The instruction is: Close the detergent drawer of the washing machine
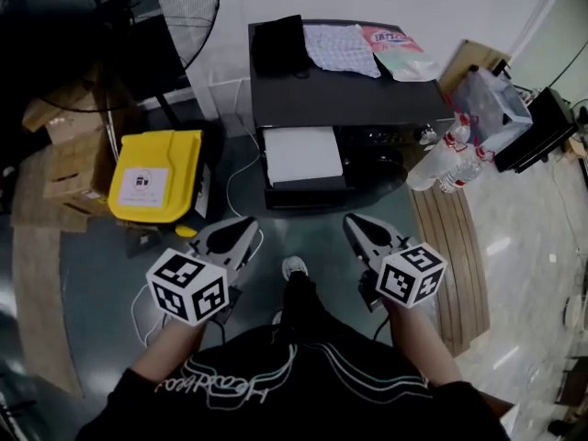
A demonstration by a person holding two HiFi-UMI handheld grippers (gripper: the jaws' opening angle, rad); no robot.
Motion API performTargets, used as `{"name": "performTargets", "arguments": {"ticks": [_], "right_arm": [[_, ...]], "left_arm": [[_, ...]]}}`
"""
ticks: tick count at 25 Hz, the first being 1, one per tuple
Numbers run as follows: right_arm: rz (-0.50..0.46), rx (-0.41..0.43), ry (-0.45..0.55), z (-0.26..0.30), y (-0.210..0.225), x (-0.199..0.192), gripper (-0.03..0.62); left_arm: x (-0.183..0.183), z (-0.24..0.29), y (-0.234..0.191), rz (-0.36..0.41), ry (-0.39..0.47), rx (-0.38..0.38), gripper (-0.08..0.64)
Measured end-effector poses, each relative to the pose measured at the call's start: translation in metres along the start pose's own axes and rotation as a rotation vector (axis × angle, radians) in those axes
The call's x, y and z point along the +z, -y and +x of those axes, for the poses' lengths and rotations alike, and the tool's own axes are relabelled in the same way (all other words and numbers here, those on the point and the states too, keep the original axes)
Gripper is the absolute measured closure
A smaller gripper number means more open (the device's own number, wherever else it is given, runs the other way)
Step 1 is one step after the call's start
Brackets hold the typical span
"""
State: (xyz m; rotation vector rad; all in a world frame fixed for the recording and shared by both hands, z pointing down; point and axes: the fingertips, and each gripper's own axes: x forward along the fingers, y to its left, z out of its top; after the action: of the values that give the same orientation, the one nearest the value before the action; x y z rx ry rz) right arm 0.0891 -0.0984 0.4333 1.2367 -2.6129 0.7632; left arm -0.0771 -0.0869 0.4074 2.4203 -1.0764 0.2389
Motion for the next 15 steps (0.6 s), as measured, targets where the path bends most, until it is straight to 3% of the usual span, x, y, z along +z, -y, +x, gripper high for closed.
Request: {"name": "performTargets", "arguments": {"ticks": [8,15], "right_arm": [[-0.073,-0.064,-0.052,0.043,0.041,-0.004,0.565],[-0.083,-0.110,-0.084,0.059,0.063,-0.018,0.565]], "left_arm": [[-0.004,0.014,-0.042,-0.056,-0.014,0.082,0.537],[-0.017,0.021,-0.065,-0.121,-0.024,0.126,0.537]]}}
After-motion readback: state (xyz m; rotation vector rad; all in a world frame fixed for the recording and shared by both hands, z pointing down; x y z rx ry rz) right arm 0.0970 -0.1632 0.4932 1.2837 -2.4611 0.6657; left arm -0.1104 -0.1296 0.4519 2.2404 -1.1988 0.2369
